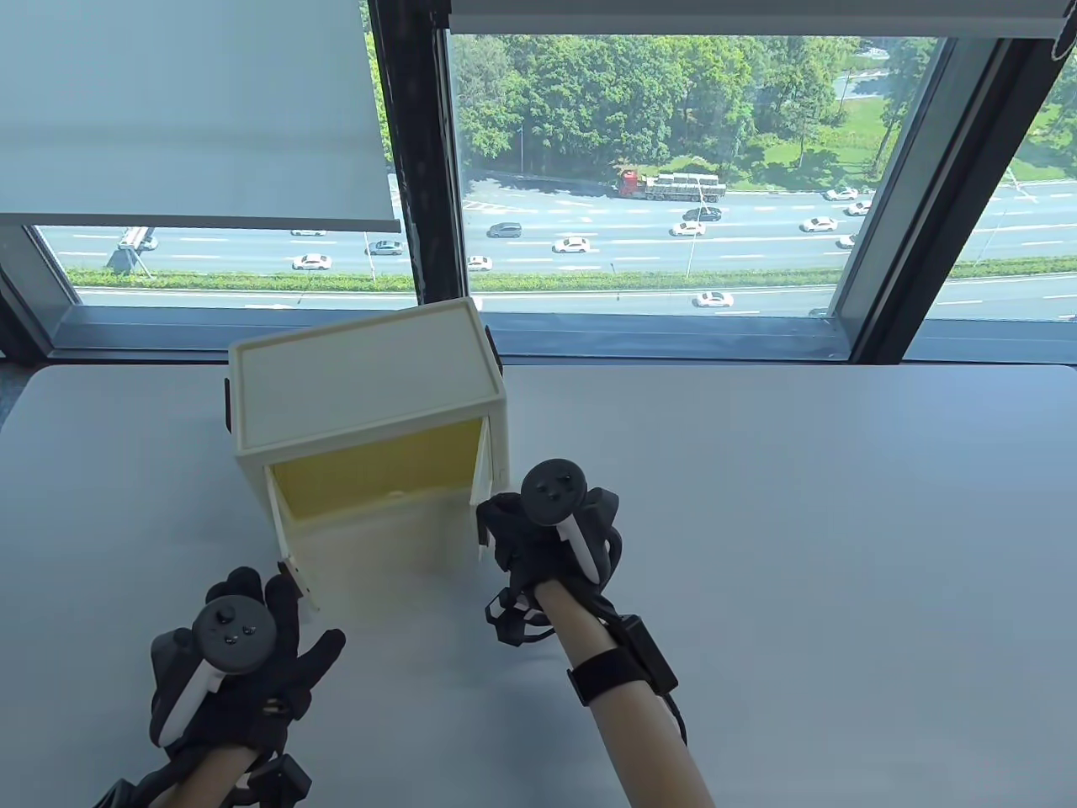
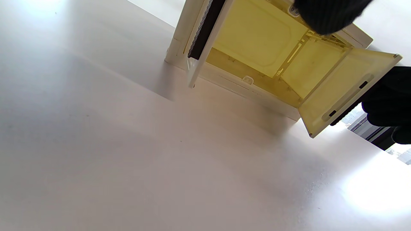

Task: Open cabinet door

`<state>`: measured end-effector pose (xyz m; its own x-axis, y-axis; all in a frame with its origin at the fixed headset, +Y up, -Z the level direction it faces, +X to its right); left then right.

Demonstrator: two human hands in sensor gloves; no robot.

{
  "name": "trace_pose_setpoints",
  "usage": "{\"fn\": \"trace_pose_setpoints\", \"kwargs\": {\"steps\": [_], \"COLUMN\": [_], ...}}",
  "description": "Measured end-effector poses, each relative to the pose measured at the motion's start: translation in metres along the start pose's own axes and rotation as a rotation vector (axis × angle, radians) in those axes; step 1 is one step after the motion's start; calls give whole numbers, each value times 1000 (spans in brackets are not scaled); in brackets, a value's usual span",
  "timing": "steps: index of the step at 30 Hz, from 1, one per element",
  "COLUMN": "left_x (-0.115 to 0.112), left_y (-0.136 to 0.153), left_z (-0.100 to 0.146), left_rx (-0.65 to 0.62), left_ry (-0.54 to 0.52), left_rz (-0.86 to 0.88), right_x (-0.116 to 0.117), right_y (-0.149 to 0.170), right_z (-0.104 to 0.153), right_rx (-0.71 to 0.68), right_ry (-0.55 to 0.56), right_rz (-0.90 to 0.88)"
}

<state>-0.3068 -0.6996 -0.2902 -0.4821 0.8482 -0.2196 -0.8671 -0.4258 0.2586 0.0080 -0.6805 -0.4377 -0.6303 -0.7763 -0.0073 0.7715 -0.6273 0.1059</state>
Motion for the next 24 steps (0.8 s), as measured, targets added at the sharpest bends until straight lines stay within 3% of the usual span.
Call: {"fn": "trace_pose_setpoints", "kwargs": {"steps": [14,24], "left_x": [0,0], "left_y": [0,-1], "left_z": [1,1], "left_rx": [-1,0], "left_ry": [-7,-3], "left_rz": [-2,-4], "right_x": [-30,-34], "right_y": [32,38], "right_z": [-18,-15], "right_rx": [71,41], "right_ry": [81,123], "right_rz": [17,36]}}
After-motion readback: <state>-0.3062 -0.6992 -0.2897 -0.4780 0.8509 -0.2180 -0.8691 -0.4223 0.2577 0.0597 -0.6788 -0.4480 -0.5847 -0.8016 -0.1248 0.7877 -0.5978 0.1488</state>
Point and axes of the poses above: the tracker on the back of each hand, its own y axis roughly to the little-finger side, its own z axis roughly from the fingertips to the wrist, x = y × z, the point moved 1 cm from there along -z, roughly from the wrist to the fingertips, and after that the axes turned 2 degrees about x, right-handed, at the moved point
